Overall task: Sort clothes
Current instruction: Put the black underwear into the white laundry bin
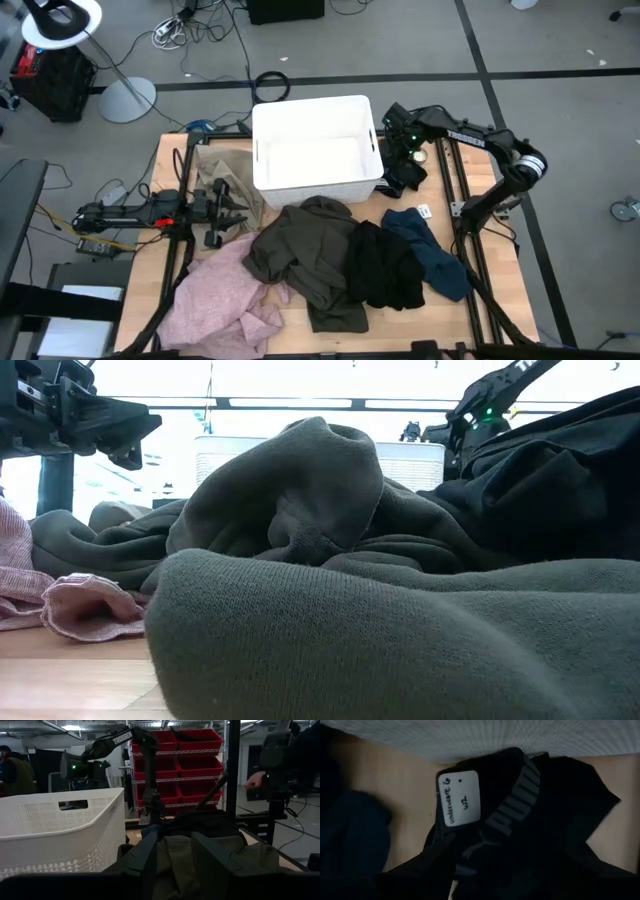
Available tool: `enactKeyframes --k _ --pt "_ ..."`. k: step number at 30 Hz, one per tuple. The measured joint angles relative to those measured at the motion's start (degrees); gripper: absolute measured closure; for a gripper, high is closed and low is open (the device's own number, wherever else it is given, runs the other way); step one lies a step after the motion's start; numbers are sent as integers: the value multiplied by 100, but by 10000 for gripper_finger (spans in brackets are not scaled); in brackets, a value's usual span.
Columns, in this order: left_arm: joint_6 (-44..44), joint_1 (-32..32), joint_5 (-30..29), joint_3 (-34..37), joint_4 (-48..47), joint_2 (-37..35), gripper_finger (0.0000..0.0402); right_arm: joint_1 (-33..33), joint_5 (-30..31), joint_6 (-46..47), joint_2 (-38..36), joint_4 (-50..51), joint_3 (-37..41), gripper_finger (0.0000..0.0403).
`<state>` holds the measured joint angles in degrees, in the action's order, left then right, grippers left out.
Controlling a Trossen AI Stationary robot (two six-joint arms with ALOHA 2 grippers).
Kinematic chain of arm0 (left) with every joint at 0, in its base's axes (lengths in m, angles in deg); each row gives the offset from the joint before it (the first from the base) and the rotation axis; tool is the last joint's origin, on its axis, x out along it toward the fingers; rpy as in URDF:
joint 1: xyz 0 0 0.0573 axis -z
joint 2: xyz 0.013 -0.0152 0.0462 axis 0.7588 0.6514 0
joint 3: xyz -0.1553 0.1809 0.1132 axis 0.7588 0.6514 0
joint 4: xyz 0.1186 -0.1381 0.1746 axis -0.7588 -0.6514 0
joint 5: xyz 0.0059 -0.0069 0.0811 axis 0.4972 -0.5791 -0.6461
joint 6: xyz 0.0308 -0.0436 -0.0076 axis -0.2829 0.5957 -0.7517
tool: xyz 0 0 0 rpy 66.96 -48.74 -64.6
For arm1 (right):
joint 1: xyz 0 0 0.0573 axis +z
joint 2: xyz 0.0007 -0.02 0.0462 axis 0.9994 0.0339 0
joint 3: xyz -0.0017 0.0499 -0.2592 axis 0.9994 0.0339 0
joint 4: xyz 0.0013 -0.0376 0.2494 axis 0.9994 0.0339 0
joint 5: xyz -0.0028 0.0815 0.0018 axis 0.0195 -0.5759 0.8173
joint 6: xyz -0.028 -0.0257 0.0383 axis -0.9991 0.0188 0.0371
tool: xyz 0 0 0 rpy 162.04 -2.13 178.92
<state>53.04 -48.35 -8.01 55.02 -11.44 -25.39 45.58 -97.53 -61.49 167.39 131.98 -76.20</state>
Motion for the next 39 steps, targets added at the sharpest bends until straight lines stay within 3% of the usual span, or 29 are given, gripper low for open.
enactKeyframes --k 14,21,26,31,39 --pt "0 1 0 -1 0 0 276 -339 -98 13 1086 -320 3 167" --pt "-1 -1 0 0 0 -2 276 -339 252 223 1568 -511 3 177" --pt "-1 -1 0 1 0 -2 276 -340 283 543 1794 -617 -28 242" --pt "-1 0 0 -1 0 0 276 -348 384 959 1729 -504 -24 372" --pt "0 0 0 0 0 -1 276 -354 1338 1384 597 466 14 383"
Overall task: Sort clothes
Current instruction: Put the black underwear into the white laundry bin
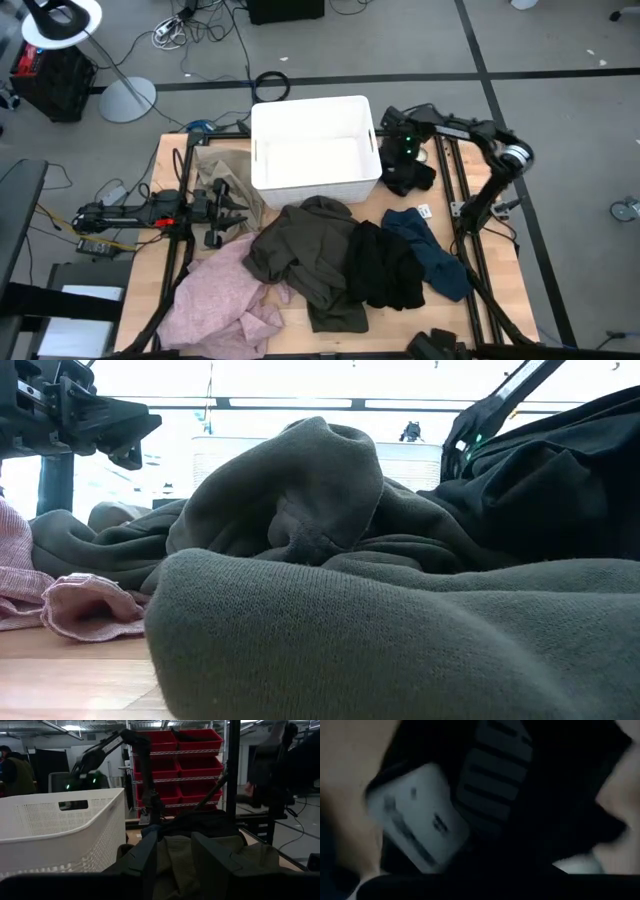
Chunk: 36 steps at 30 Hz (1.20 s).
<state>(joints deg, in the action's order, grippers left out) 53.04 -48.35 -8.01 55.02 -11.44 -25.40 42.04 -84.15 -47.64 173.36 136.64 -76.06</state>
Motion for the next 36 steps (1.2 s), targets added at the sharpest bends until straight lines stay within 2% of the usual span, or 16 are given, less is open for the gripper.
enactKeyframes --k 11,19,28,36 --pt "0 -1 0 0 0 0 276 259 46 1893 -2334 1193 -56 383" --pt "1 -1 0 0 0 1 276 773 219 3464 -3411 1890 -947 383" --pt "1 -1 0 1 0 1 276 1409 654 4410 -3620 1698 -2477 383" --pt "-1 1 0 -1 0 -2 276 2004 753 4504 -2984 508 -3462 383"
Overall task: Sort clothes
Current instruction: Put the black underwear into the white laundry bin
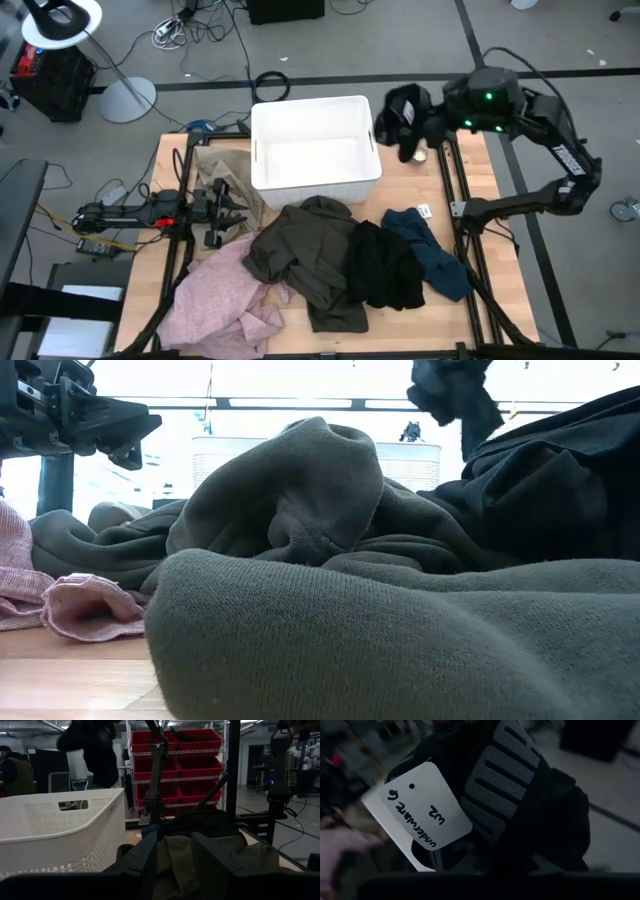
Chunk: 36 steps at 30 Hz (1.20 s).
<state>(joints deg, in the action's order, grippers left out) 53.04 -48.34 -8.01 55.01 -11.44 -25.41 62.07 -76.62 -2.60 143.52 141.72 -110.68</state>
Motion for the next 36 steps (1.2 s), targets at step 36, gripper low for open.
enactKeyframes --k 36 --pt "0 0 0 1 0 2 276 562 -412 -824 4033 -1582 -1589 375"
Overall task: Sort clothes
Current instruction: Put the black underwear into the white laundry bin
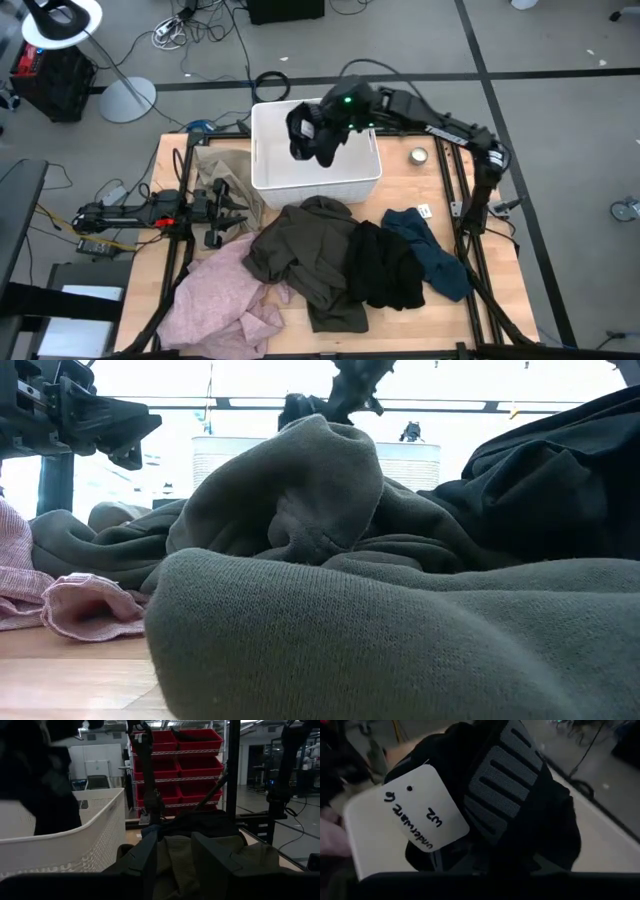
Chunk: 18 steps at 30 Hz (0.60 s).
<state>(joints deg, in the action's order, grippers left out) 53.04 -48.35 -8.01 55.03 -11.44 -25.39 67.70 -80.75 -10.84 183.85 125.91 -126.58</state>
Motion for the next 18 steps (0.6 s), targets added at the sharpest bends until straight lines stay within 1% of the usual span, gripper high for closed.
enactKeyframes --k 5,10,18 --pt "1 -1 0 0 0 -2 276 -8 -6 6 484 210 0 377" --pt "0 1 0 -1 0 0 276 -88 -29 93 947 311 0 368" --pt "2 -1 0 0 0 0 276 -363 -432 357 1568 443 0 366"
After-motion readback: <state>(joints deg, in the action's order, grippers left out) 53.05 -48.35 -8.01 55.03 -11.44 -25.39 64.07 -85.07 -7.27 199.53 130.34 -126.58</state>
